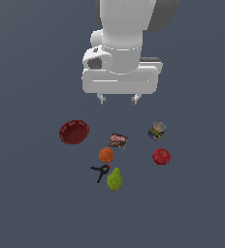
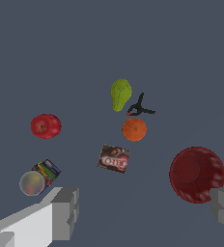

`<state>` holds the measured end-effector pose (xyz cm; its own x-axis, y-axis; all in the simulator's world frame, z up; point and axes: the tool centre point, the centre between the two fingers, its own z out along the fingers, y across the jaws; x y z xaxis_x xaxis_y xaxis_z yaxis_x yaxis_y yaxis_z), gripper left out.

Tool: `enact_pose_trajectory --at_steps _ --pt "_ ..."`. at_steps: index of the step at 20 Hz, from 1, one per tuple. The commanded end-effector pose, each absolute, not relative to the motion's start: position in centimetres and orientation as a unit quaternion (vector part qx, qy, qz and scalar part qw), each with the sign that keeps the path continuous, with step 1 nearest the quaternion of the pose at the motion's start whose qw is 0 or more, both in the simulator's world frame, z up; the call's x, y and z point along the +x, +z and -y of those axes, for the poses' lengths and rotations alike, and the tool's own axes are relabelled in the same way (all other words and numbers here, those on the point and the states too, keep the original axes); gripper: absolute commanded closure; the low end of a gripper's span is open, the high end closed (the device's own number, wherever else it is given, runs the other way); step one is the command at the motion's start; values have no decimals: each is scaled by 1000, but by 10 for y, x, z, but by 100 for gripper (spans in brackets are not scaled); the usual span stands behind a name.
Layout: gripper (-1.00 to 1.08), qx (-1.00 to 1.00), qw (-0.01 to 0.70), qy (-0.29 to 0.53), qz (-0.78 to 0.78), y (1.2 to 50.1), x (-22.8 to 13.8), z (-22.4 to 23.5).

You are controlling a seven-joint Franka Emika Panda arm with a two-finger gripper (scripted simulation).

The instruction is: Pick up a designated object from a clutter of objects.

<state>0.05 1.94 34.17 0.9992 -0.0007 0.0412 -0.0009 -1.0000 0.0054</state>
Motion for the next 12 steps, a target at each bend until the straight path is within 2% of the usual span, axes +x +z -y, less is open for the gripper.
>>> enact_pose_trajectory --at_steps 1,12 --pt "-92 1000 3 20 0 341 1 -20" --pt "-92 1000 9 17 -19 305 23 -52"
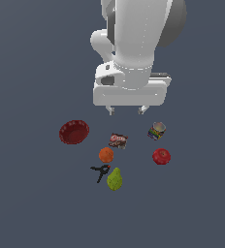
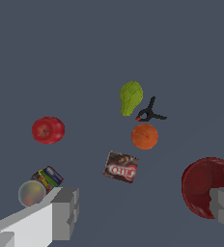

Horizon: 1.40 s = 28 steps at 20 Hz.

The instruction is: Pick up a designated object from a clutter of objects.

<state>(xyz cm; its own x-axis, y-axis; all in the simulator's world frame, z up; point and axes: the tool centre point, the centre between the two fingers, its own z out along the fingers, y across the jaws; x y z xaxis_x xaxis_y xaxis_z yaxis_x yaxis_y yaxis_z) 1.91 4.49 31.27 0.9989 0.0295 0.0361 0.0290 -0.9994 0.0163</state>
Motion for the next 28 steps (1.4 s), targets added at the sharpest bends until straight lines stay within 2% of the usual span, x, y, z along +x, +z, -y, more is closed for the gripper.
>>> enact_pose_trajectory --at_steps 1,10,18,28 --pt "-92 1000 10 17 -22 299 26 -57" --pt "-92 998 12 11 -61 219 53 -127" --pt "-92 996 7 5 -93 145 58 -192" --pt "-92 994 0 0 -111 99 52 -230"
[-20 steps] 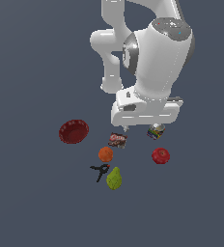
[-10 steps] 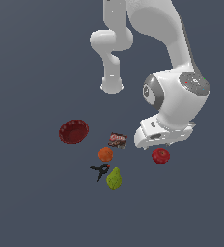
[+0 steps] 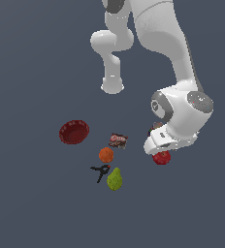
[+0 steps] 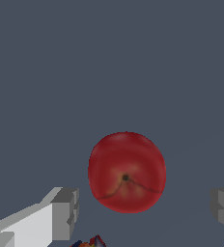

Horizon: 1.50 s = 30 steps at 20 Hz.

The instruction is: Pick up a designated object from a clutter of objects.

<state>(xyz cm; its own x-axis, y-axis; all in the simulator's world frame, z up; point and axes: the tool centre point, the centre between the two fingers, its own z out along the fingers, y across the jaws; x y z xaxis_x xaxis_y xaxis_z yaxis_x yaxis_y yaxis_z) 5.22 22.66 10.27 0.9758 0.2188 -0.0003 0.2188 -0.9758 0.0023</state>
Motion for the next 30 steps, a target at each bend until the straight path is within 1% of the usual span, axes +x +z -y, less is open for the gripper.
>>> enact_pose_trajectory --at_steps 1,7,16,21,22,30 --pt "-92 994 0 0 -112 97 52 -231" --pt "-92 994 0 -1 -112 94 51 -231" --pt "-92 994 0 0 -112 53 50 -232" --pt "-92 994 0 0 -112 46 51 -232" --pt "108 994 0 0 -112 46 51 -232" --pt "108 994 0 0 -112 46 51 -232"
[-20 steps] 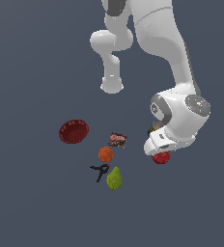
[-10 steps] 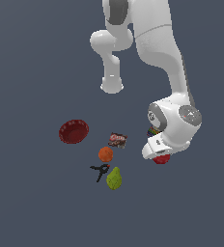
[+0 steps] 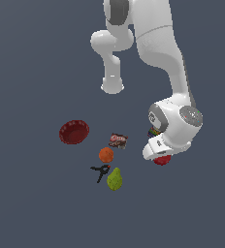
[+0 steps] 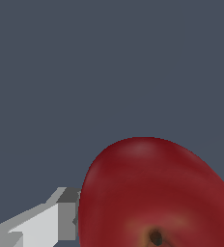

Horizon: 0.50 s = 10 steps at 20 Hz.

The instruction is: Pick up a designated object from a clutter of objects.

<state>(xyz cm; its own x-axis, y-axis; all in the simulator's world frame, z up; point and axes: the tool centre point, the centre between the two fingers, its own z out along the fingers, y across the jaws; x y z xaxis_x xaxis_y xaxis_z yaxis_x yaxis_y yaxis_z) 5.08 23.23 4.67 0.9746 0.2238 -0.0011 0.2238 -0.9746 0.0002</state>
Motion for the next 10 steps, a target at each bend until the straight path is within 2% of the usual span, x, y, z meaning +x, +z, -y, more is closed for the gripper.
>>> enact_pose_trajectory --at_steps 1,10 --pt "108 994 0 0 -112 46 51 -232" --pt "108 994 0 0 -112 62 52 -216"
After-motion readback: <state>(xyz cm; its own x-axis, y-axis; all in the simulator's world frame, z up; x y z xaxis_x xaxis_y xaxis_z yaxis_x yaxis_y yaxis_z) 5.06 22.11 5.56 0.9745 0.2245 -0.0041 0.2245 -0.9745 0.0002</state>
